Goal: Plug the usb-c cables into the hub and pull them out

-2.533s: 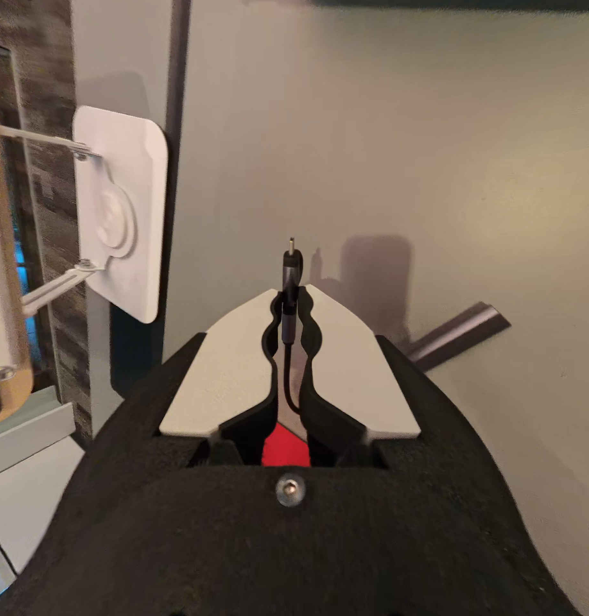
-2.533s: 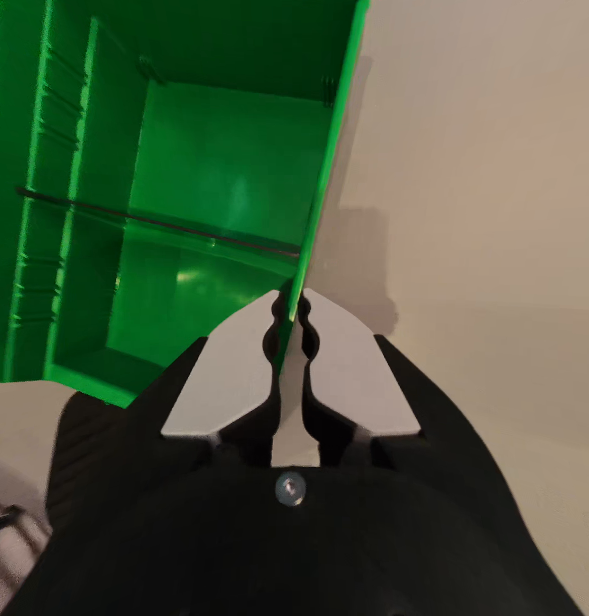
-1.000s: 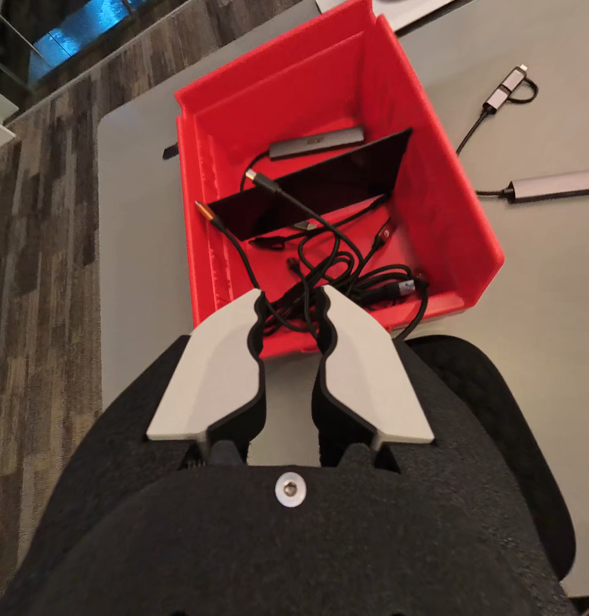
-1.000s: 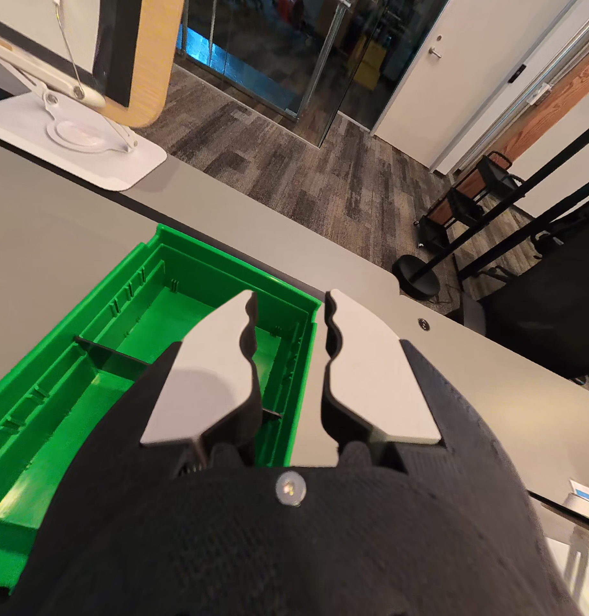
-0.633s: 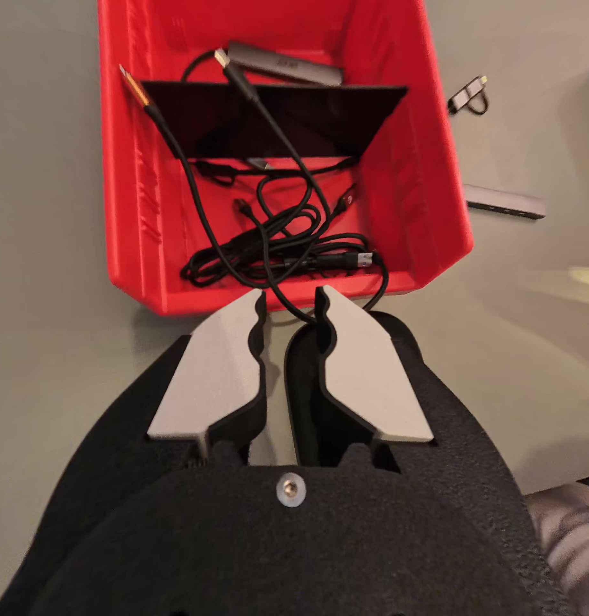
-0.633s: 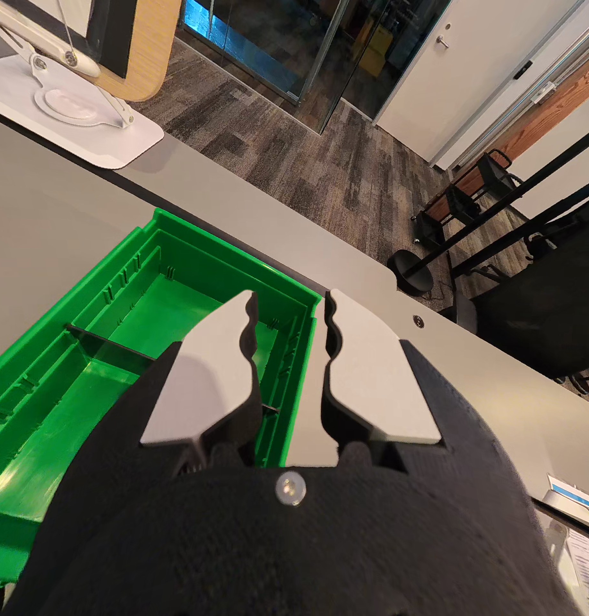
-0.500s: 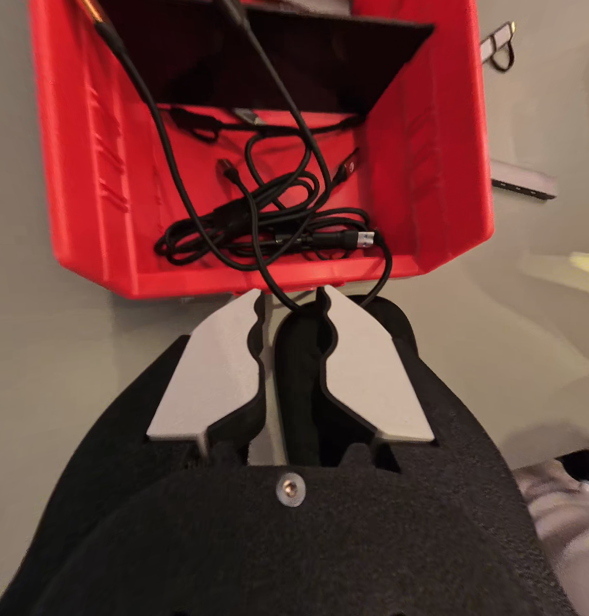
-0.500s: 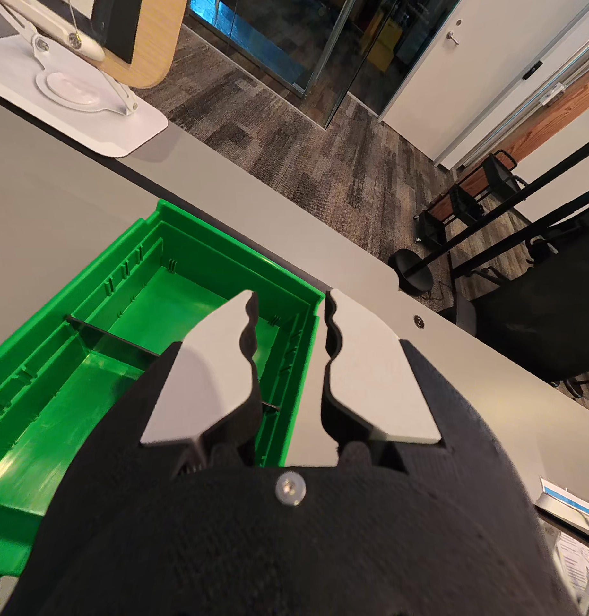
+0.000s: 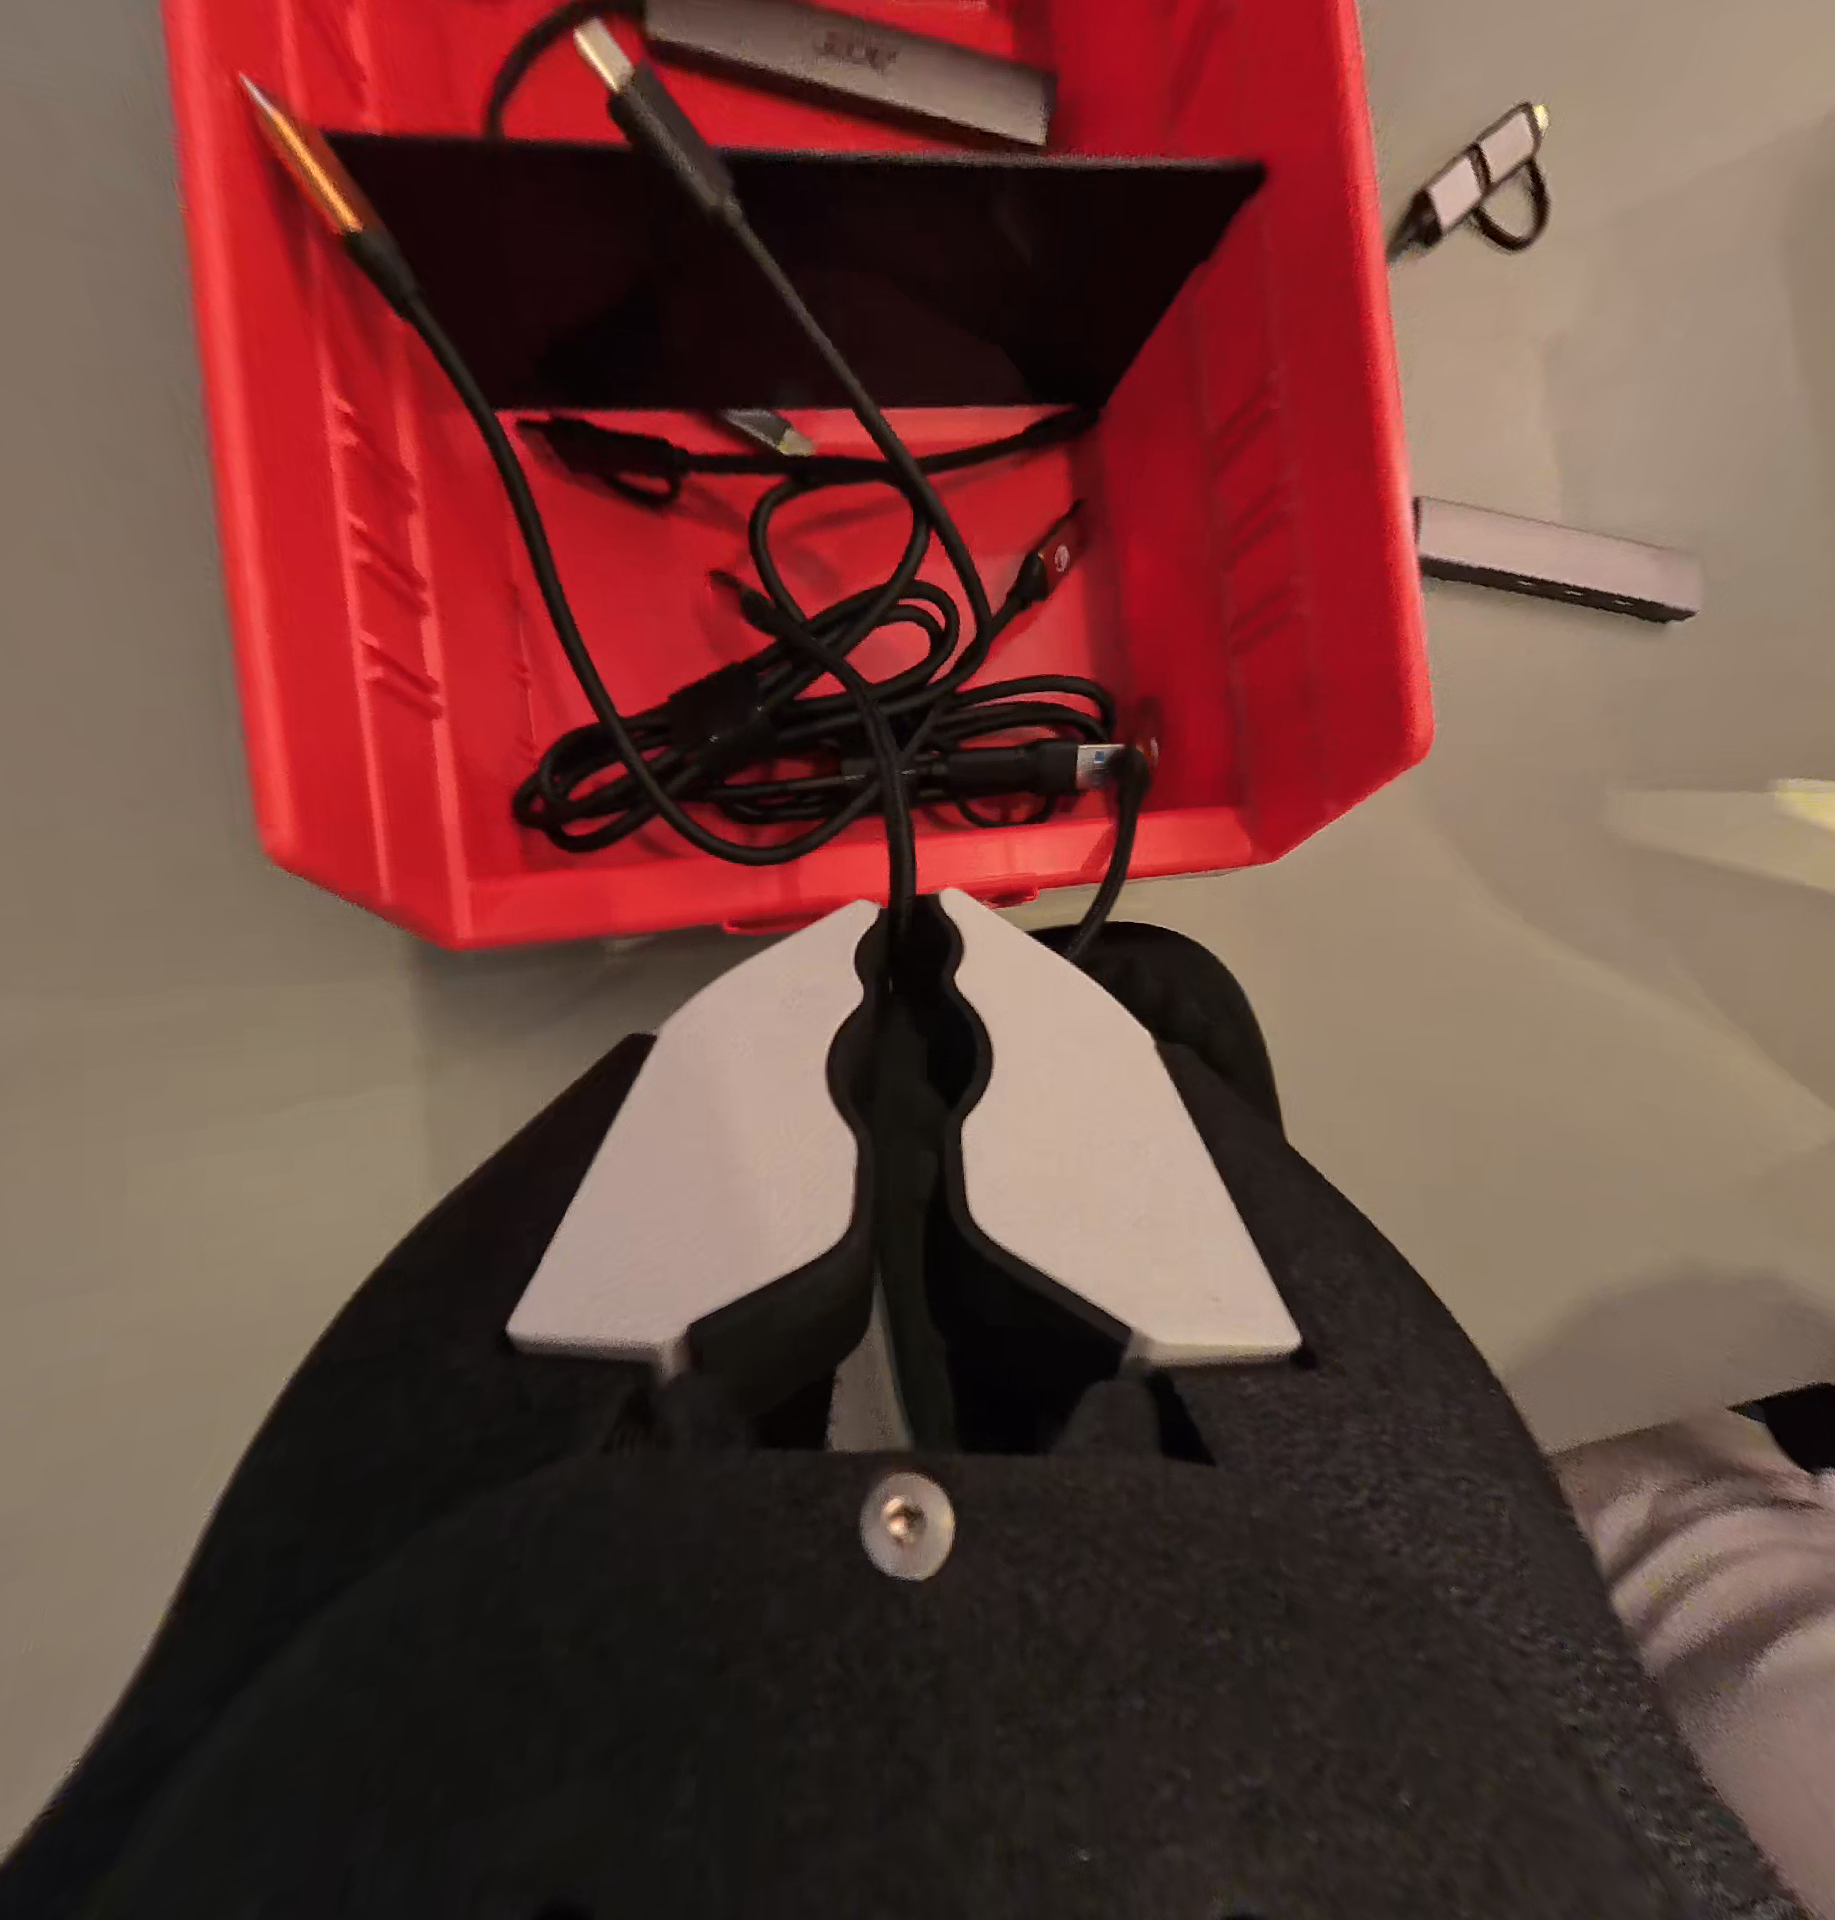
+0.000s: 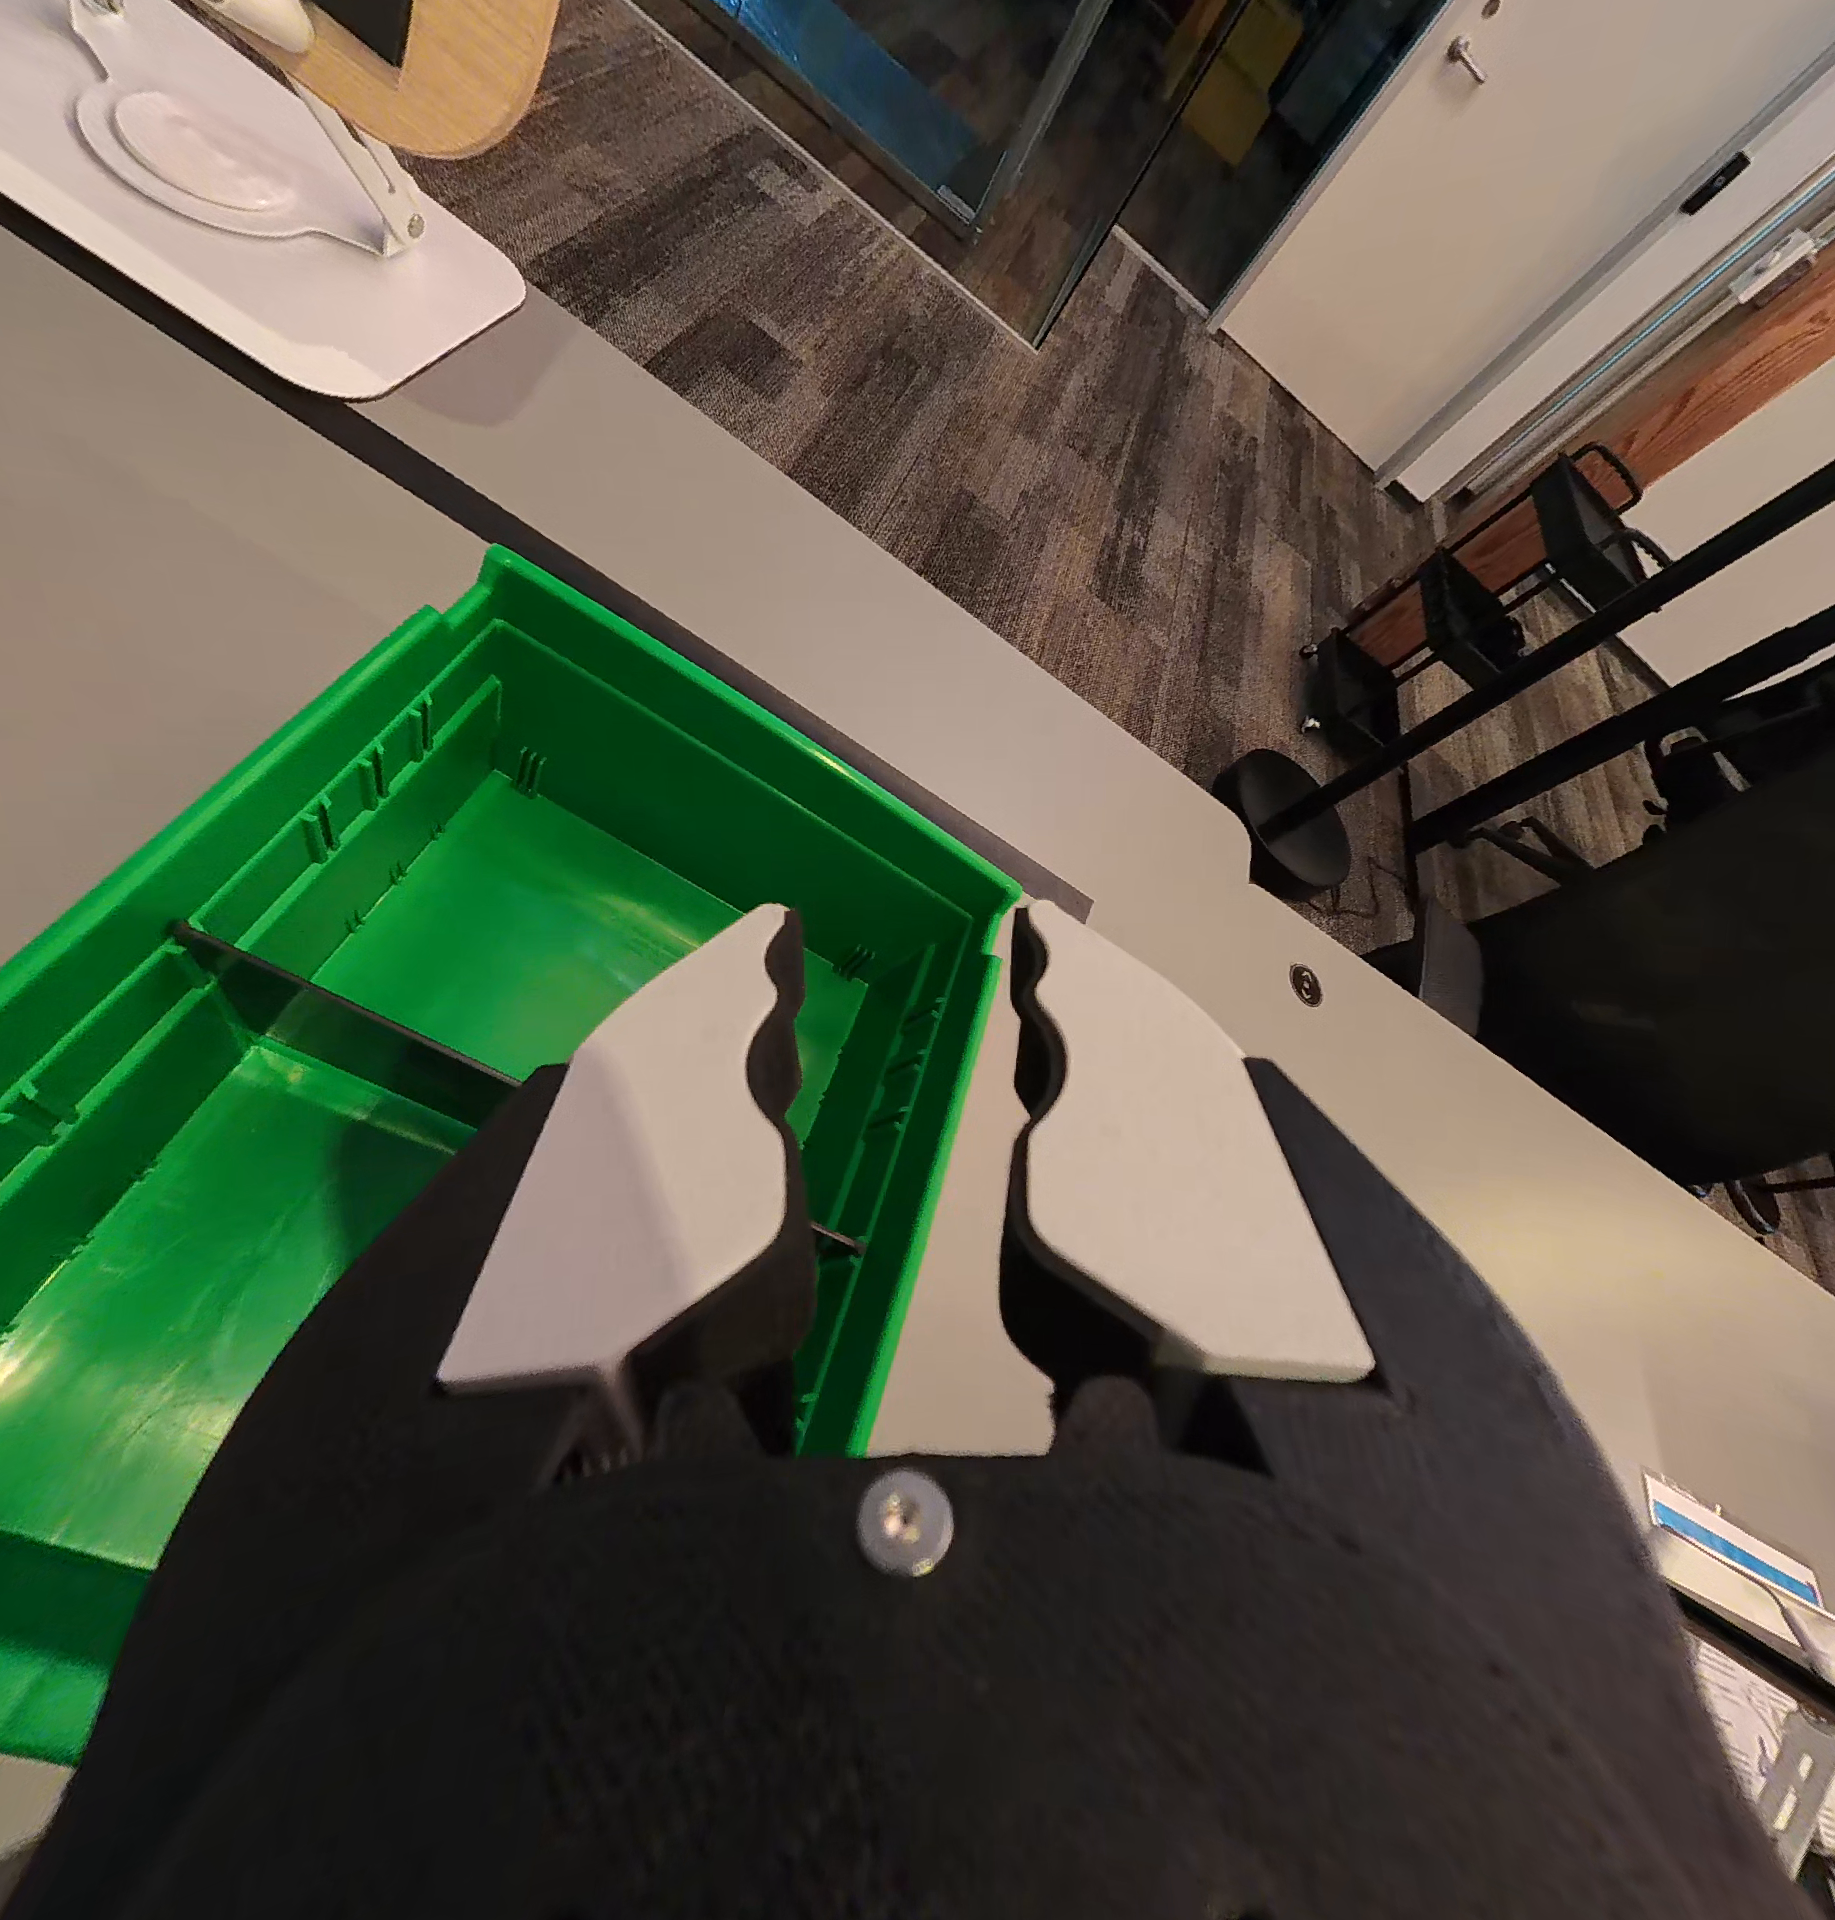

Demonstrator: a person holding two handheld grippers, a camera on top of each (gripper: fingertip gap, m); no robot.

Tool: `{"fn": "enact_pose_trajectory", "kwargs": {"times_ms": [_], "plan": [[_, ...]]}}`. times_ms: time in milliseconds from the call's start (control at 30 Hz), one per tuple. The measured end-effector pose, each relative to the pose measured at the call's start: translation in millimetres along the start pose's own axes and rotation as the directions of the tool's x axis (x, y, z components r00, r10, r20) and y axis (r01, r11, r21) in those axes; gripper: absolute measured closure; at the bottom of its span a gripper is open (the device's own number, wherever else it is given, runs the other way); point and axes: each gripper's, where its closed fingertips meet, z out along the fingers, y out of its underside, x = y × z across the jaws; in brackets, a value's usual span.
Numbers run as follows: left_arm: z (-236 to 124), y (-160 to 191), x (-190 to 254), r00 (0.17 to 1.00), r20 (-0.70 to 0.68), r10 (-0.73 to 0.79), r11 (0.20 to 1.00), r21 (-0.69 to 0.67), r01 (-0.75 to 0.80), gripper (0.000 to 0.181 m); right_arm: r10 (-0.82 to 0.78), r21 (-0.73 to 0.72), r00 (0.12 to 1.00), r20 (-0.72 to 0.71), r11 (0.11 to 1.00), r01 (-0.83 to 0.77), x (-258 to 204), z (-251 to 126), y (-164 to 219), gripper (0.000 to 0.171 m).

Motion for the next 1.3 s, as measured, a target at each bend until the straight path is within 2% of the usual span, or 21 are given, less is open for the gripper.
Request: {"fn": "enact_pose_trajectory", "kwargs": {"times_ms": [400, 567, 667, 733, 833, 900, 1000, 1167, 1300], "plan": [[-56.4, -30.0, 13.7, 0.990, 0.105, 0.092, 0.971, 0.213, -0.112, 0.178, 0.006, 0.008, 1.000, -0.002, 1.000, -0.006, 3.5, -1.9, 2.6, 0.132], [-81.7, -40.9, 27.0, 0.964, 0.209, 0.166, 0.934, 0.281, -0.221, 0.179, 0.003, 0.010, 1.000, 0.000, 1.000, -0.003, 3.6, -2.3, 3.1, 0.132], [-98.2, -47.1, 57.3, 0.941, 0.218, 0.257, 0.893, 0.319, -0.318, 0.179, 0.000, 0.007, 1.000, 0.002, 1.000, 0.000, 3.2, -1.6, 4.0, 0.132], [-107.4, -45.7, 95.5, 0.913, 0.152, 0.380, 0.851, 0.328, -0.409, 0.178, -0.005, 0.001, 1.000, 0.003, 1.000, 0.005, 2.6, -0.9, 4.9, 0.132], [-115.7, -48.2, 154.7, 0.823, 0.062, 0.565, 0.752, 0.371, -0.545, 0.178, -0.015, -0.008, 1.000, 0.008, 1.000, 0.015, 0.4, 0.6, 5.2, 0.132], [-104.3, -46.9, 191.1, 0.742, -0.035, 0.669, 0.697, 0.375, -0.611, 0.178, -0.028, -0.014, 1.000, 0.013, 1.000, 0.028, -2.3, 1.9, 4.6, 0.132], [-68.9, -34.0, 241.1, 0.590, -0.261, 0.764, 0.645, 0.352, -0.678, 0.178, -0.054, -0.019, 0.998, 0.023, 0.998, 0.054, -7.1, 2.9, 3.3, 0.132], [3.9, -15.9, 292.5, 0.334, -0.521, 0.786, 0.546, 0.331, -0.769, 0.178, -0.060, -0.016, 0.997, 0.039, 0.998, 0.061, -10.2, 4.9, 3.4, 0.132], [62.4, -28.4, 296.0, 0.329, -0.540, 0.774, 0.522, 0.252, -0.815, 0.178, -0.061, -0.025, 0.997, 0.046, 0.998, 0.062, -10.9, 6.5, 6.2, 0.132]]}}
